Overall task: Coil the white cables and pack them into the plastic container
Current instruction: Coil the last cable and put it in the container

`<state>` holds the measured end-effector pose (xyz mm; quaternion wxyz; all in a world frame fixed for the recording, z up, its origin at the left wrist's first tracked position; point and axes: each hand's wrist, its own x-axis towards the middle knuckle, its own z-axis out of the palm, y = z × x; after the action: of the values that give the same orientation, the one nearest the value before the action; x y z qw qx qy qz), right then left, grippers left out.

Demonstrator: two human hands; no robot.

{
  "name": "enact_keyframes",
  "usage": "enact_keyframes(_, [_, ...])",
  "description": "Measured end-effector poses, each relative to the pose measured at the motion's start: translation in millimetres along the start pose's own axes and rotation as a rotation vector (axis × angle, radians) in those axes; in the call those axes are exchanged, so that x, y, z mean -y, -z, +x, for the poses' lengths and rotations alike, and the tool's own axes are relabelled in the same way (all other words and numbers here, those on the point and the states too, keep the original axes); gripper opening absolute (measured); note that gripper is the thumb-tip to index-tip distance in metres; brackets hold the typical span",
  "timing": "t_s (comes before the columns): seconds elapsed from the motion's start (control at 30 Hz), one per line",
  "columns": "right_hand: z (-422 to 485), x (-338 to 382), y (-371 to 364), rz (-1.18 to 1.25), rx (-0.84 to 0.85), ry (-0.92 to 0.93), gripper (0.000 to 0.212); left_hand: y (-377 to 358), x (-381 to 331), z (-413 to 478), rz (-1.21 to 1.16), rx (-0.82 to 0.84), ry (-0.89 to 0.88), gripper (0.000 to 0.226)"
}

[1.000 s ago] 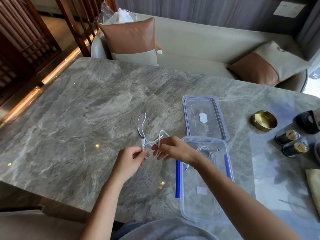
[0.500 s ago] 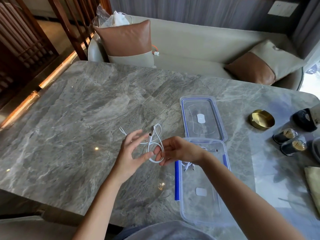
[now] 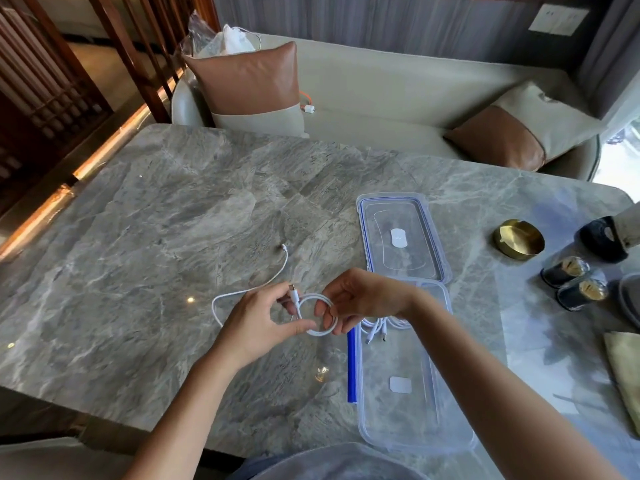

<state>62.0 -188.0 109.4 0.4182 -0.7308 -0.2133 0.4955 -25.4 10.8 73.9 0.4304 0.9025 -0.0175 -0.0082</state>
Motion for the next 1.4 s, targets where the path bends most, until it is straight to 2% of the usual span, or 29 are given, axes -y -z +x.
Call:
enact_keyframes(0.23, [6,-7,-10,-0.113,-0.158,-0.022,0.028,-16,8,-8,-0.373,0.025,0.267,0.013])
enact_keyframes(0.37, [10,-10,-18,-0.09,-0.218,-0.004,0.027,-30,13,-17,-0.524,-0.022,0.445,0.013])
enact_keyframes(0.43, [12,-13,-22,-0.002,-0.242,0.01,0.025,-33,13,-20,-0.656,-0.071,0.514,0.016])
enact_keyframes(0.53, [16,-17,-32,0.193,-0.304,0.046,0.02,-40,7,-20,-0.808,-0.191,0.524,0.019])
enact_keyframes(0.67, [23,-19,-48,0.4,-0.42,0.079,0.018,-50,-2,-17,-0.782,-0.328,0.47,0.024])
enact_keyframes(0.7, [24,-19,-52,0.419,-0.447,0.085,0.019,-52,-3,-16,-0.72,-0.345,0.438,0.026])
enact_keyframes(0.8, [26,-21,-59,0.438,-0.526,0.102,0.021,-50,0,-16,-0.334,-0.376,0.244,0.025])
enact_keyframes(0.87, [24,-22,-62,0.483,-0.54,0.121,0.02,-49,2,-15,-0.227,-0.386,0.173,0.027])
enact_keyframes(0.97, [23,-20,-65,0.581,-0.564,0.147,0.017,-52,6,-13,-0.332,-0.39,0.252,0.028])
enact_keyframes(1.07, [24,-16,-69,0.625,-0.651,0.166,0.007,-53,5,-9,-0.481,-0.487,0.324,0.032])
enact_keyframes(1.1, [23,-15,-70,0.593,-0.633,0.158,0.003,-51,4,-8,-0.501,-0.53,0.329,0.033])
enact_keyframes(1.13, [23,-15,-71,0.534,-0.565,0.145,0.012,-48,3,-6,-0.512,-0.567,0.328,0.032])
enact_keyframes(1.2, [21,-16,-76,0.396,-0.309,0.106,0.025,-43,3,-3,-0.522,-0.587,0.318,0.031])
enact_keyframes(1.27, [21,-17,-82,0.235,-0.159,0.077,0.025,-43,1,-1,-0.527,-0.546,0.315,0.03])
enact_keyframes(1.33, [24,-20,-87,0.231,-0.221,0.07,0.025,-45,-3,-1,-0.536,-0.508,0.313,0.03])
enact_keyframes(1.4, [26,-20,-88,0.408,-0.343,0.058,0.029,-48,-6,-3,-0.558,-0.497,0.289,0.031])
